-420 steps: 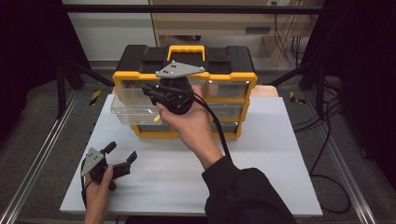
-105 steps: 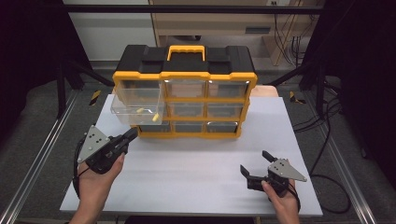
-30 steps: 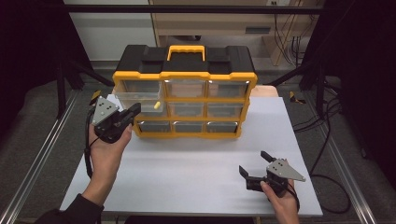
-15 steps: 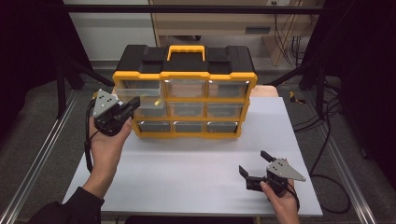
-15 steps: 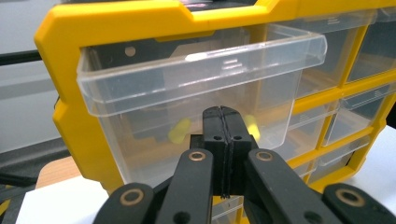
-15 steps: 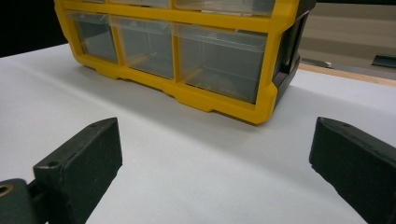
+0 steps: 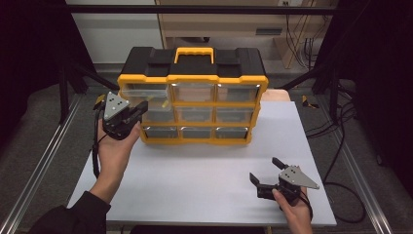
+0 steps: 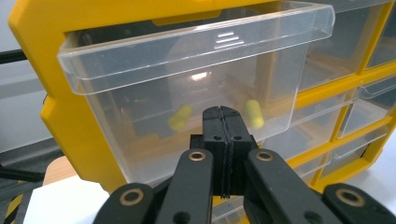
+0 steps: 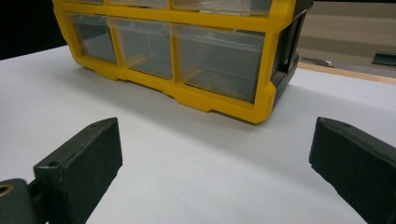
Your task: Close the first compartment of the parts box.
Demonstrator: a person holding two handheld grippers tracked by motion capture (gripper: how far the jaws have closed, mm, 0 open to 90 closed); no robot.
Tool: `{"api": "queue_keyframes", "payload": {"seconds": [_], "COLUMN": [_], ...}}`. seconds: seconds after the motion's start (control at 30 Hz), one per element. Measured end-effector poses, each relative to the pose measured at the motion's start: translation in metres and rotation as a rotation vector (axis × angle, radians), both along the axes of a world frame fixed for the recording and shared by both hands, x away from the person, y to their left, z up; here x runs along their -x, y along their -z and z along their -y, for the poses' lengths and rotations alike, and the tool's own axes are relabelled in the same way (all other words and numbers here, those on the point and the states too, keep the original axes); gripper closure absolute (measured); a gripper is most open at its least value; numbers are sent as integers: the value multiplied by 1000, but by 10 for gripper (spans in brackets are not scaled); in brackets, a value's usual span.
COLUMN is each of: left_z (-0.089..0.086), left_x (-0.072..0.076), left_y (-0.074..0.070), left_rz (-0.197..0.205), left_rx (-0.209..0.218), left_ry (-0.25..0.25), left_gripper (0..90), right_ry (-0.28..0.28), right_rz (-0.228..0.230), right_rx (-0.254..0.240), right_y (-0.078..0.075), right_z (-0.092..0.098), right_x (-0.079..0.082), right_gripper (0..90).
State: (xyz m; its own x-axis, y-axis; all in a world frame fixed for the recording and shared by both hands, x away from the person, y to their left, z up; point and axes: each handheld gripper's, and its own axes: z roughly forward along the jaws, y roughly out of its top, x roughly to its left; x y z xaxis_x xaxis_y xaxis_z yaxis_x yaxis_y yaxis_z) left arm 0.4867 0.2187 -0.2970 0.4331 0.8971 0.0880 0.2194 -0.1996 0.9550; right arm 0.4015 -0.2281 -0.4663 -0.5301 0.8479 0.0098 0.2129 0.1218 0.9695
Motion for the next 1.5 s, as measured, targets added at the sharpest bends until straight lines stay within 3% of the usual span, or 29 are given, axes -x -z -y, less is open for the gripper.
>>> {"api": "queue_keyframes", "payload": {"seconds": [0.4, 0.83, 1.5], "left_z": [-4, -1, 2], "left_x": [-6, -12, -18], "left_y": [-3, -5, -5], "left_rz": [-5, -4, -3], "left_rx": [22, -6, -3], "left_ry": [-13, -22, -30], "left_gripper": [894, 894, 892], "right_ry": [-3, 0, 0], "right_rz": [1, 5, 4], "right_rx": [-5, 10, 53], "right_y": [0, -1, 1], "right_z": [0, 0, -3], "right_x": [0, 0, -1], "right_gripper": [31, 29, 28]}}
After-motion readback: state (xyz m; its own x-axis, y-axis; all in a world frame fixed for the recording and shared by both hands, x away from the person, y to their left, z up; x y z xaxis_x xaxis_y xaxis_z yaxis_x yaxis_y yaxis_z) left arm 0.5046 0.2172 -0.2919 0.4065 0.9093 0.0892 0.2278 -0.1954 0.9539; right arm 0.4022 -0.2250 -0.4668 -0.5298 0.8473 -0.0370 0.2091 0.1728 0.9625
